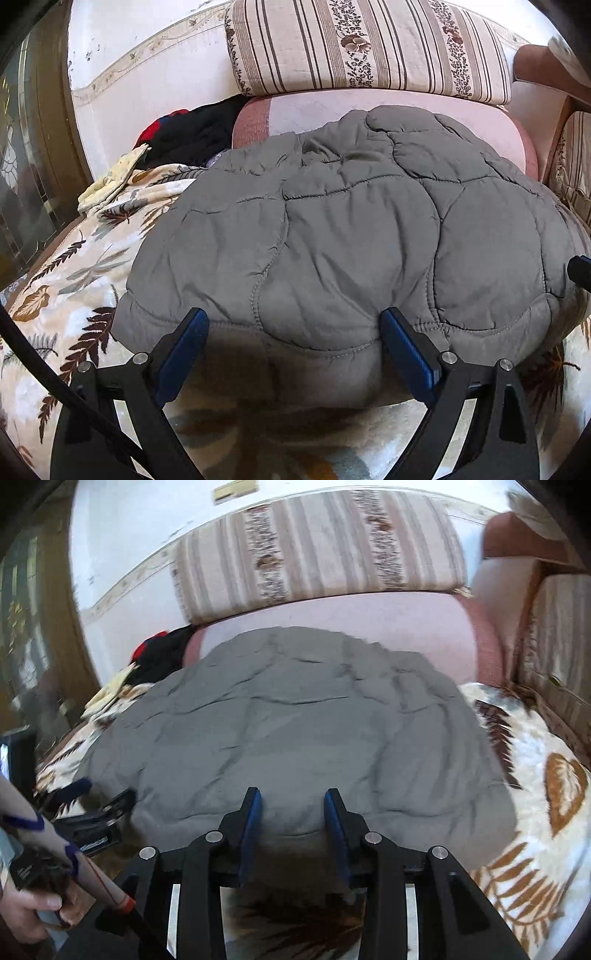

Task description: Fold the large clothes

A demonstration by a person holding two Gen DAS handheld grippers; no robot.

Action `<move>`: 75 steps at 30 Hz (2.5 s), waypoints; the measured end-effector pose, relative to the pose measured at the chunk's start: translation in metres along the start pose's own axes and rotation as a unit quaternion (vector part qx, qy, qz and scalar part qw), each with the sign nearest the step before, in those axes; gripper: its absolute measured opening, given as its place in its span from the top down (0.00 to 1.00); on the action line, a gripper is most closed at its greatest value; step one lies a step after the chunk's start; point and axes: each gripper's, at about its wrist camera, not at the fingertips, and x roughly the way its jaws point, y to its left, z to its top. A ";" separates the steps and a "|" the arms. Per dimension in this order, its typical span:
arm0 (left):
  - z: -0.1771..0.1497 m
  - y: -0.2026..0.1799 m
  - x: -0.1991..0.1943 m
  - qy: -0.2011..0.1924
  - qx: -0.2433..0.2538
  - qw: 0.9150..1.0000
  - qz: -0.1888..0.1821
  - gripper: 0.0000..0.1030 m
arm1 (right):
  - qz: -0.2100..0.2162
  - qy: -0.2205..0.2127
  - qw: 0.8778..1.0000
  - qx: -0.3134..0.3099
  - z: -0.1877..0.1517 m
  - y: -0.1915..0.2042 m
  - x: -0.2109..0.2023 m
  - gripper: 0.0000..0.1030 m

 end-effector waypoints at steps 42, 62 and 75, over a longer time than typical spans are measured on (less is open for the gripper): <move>-0.004 -0.002 0.004 -0.001 0.009 1.000 0.004 0.08 | 0.006 0.041 0.999 0.023 -0.011 -0.017 0.019 0.51; 0.009 0.124 0.028 0.086 -0.220 0.972 0.000 0.07 | -0.050 0.017 0.984 0.171 0.005 -0.099 -0.009 0.46; -0.035 0.178 0.044 0.168 -0.416 0.881 -0.151 0.07 | 0.004 0.066 0.902 0.427 -0.040 -0.183 -0.015 0.21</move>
